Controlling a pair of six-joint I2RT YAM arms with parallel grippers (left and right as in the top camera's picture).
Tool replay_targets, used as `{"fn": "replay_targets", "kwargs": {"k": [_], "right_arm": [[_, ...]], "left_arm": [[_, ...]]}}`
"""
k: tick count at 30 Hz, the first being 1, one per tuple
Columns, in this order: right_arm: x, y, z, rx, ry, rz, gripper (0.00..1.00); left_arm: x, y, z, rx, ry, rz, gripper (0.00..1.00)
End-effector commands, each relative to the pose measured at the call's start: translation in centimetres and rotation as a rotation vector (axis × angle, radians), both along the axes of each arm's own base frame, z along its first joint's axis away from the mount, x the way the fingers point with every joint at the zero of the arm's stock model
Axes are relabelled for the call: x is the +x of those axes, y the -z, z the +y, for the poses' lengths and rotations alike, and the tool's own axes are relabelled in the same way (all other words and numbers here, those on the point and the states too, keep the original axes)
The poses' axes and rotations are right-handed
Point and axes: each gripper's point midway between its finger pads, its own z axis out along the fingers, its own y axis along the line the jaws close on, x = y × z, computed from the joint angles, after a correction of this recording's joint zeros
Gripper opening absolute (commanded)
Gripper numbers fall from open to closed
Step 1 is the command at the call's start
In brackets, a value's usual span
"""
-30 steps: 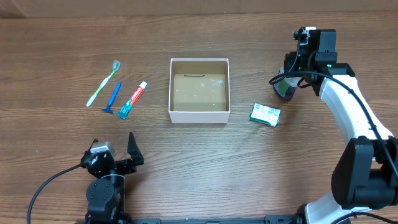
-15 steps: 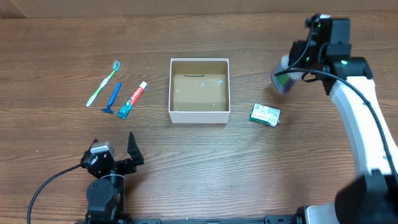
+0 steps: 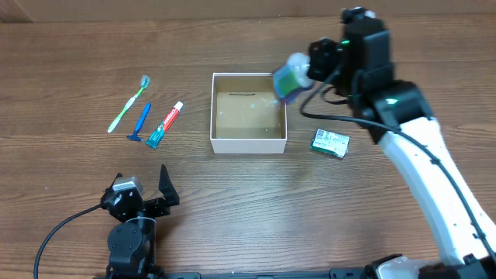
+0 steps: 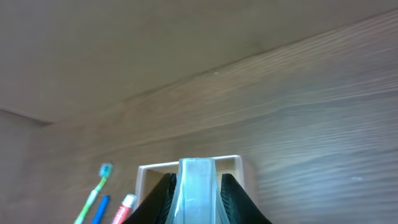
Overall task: Pack container
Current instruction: 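Lift the soap bottle and lower it into the box's left side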
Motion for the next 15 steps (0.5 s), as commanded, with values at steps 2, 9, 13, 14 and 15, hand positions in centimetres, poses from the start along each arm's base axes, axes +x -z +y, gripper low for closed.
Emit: {"fn": "replay_targets", "kwargs": {"k": [2,9,13,14,15], "right_arm": [[0.9,-1.1,4.4,0.079,0.046,-0.059,0.04],[2.0,4.5,8.4,-0.005,0.097,-0.016,0.04],[2.6,6.6,10.0,-0.024,0.084,-0.006,0.04],[2.8,7.0,10.2,-0.025,0.082,-0.004,0.04],[2.9,7.3,10.3,-0.029,0.084,-0.003,0.04]], "left_arm": [[0.0,-0.1,0.0,0.005,0.001,-0.008,1.00],[0.0,-0.1,0.0,0.005,0.001,-0.008,1.00],[0.0,-0.1,0.0,0.005,0.001,-0.007,1.00],[0.0,-0.1,0.0,0.005,0.001,-0.008,1.00],[0.0,-0.1,0.0,0.005,0.001,-0.008,1.00]]}}
